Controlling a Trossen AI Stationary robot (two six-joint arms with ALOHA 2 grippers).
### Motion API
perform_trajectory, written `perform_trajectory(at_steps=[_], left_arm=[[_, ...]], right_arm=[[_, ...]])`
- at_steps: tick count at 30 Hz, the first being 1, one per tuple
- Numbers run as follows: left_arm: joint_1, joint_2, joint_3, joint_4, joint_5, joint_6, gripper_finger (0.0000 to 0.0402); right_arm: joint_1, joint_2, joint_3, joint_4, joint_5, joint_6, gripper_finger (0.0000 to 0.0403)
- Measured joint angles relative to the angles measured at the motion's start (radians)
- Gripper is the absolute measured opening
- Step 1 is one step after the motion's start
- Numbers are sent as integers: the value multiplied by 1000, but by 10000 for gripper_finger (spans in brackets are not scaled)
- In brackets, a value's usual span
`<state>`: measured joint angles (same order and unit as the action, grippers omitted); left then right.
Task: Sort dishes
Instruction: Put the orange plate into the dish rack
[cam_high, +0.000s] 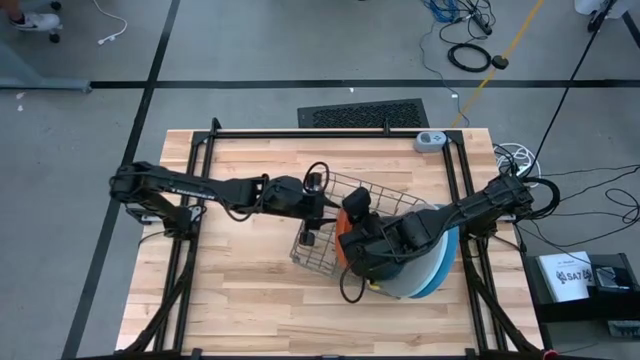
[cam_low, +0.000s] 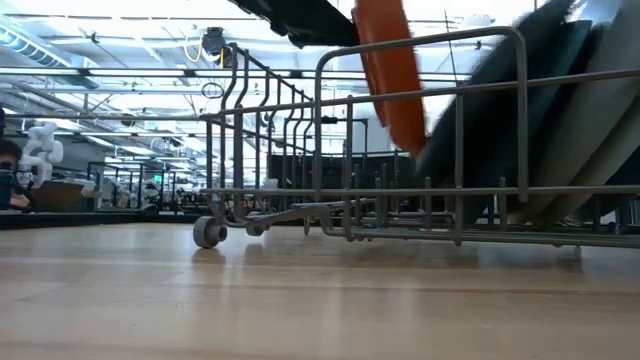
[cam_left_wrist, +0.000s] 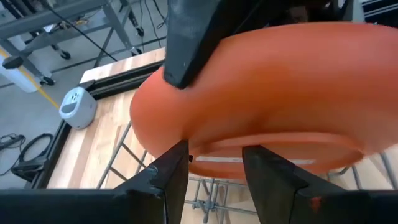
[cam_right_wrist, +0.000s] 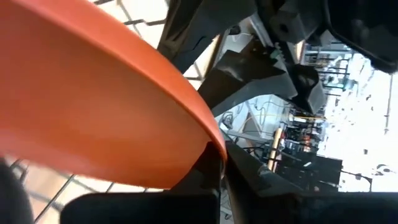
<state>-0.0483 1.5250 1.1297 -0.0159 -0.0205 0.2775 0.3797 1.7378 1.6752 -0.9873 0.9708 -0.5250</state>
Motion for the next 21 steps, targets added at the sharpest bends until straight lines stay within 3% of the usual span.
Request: perform_trajectory(at_steps=[8,17,21], left_arm=[[-11,-39,0,-8,0,-1,154],[-20,-39,3,-5,27,0,154],[-19,-36,3,-27,23,0,154]], right_arm=[[29,-2,0,40,66,73,1],[71,6,-7,-29,83,404,1],[88,16,-77,-4,152,488,1]])
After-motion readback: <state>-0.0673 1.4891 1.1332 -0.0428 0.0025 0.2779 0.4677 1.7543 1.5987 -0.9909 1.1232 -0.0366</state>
